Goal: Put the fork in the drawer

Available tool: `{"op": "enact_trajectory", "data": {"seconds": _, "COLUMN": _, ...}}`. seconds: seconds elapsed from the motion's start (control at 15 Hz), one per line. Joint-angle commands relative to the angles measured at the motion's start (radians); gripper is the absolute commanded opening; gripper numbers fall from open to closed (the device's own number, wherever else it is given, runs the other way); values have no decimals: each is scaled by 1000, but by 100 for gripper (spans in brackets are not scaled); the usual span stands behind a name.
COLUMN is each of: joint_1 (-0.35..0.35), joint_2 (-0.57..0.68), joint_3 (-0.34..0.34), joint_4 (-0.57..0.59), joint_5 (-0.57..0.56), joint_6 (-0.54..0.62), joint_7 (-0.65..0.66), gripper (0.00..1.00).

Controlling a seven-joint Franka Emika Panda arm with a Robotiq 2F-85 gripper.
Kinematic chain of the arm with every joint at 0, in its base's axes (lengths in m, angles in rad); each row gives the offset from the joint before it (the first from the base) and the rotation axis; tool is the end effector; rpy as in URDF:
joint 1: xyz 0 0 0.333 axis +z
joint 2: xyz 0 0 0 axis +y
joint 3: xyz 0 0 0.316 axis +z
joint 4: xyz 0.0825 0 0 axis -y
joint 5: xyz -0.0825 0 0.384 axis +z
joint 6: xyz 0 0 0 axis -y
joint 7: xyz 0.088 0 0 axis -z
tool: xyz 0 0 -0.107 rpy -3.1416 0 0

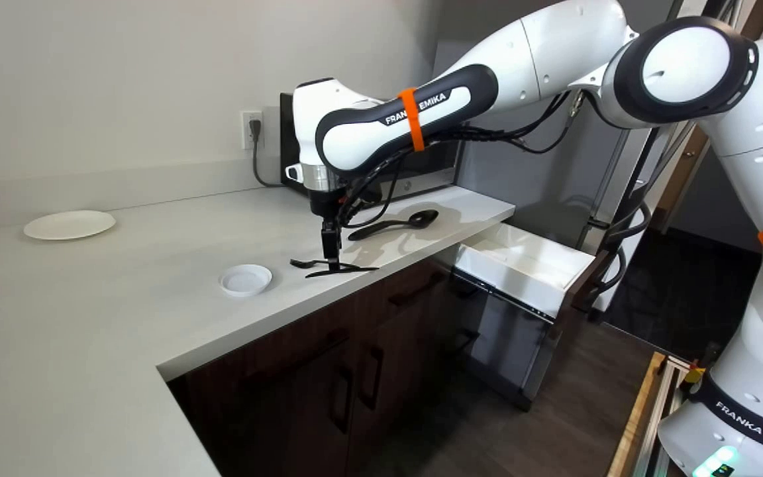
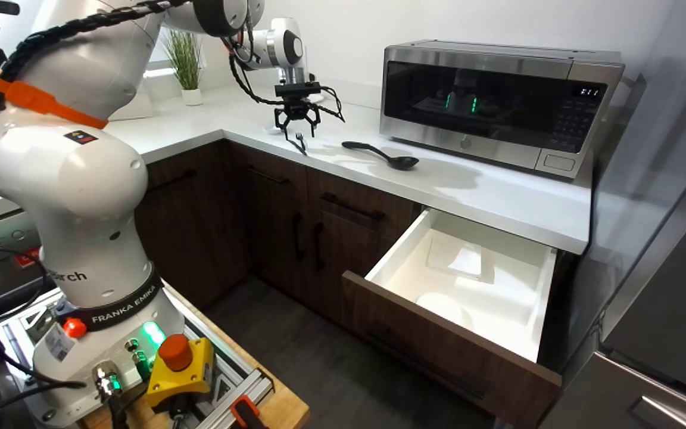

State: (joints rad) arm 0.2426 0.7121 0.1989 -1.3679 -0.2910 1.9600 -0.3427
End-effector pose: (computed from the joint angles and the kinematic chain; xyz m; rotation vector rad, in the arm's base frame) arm 0.6708 0.2639 0.2938 2.7232 1.2633 -0.1464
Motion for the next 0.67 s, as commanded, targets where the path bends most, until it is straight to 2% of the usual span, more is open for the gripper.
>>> {"op": "enact_trajectory", "data": {"seconds": 0.0, "joint_1": 22, "joint_2": 58, "joint_3": -14, "joint_4": 81, "joint_5": 17, "joint_6": -28, "joint_7": 0, "gripper": 68}}
{"op": "enact_trajectory", "data": {"seconds": 0.07, "joint_1": 22, "joint_2": 65, "joint_3": -15, "joint_4": 91, "joint_5": 18, "joint_6": -29, "joint_7": -1, "gripper": 68}}
{"op": "enact_trajectory", "data": {"seconds": 0.6, "joint_1": 20, "joint_2": 88, "joint_3": -19, "joint_4": 127, "joint_5": 29, "joint_6": -31, "joint_7": 0, "gripper": 5}}
